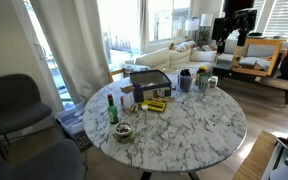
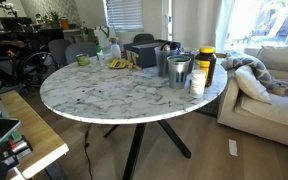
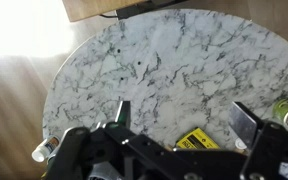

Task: Remove the green lid from the silver cup

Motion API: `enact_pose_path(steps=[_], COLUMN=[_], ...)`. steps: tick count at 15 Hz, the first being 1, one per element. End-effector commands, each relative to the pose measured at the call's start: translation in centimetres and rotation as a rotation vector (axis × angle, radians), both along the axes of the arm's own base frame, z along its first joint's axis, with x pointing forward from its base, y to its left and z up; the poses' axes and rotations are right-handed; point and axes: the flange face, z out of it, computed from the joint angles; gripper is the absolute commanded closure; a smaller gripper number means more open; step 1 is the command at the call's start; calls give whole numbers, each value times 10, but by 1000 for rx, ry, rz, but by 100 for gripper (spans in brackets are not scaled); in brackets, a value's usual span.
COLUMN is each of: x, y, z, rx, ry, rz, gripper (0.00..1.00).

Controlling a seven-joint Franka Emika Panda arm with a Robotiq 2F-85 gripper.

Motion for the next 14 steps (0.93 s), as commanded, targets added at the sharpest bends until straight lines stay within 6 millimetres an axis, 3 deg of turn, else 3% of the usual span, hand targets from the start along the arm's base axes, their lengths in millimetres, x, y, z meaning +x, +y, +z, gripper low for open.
enact_pose_path(steps=[1,11,13,14], x=[0,0,3,2], y=[0,0,-20,-39], z=[1,1,8,13], rx=[0,0,-35,-24], ry=[1,0,-85,-105], rz=[0,0,-149,-200], gripper=[0,0,0,0])
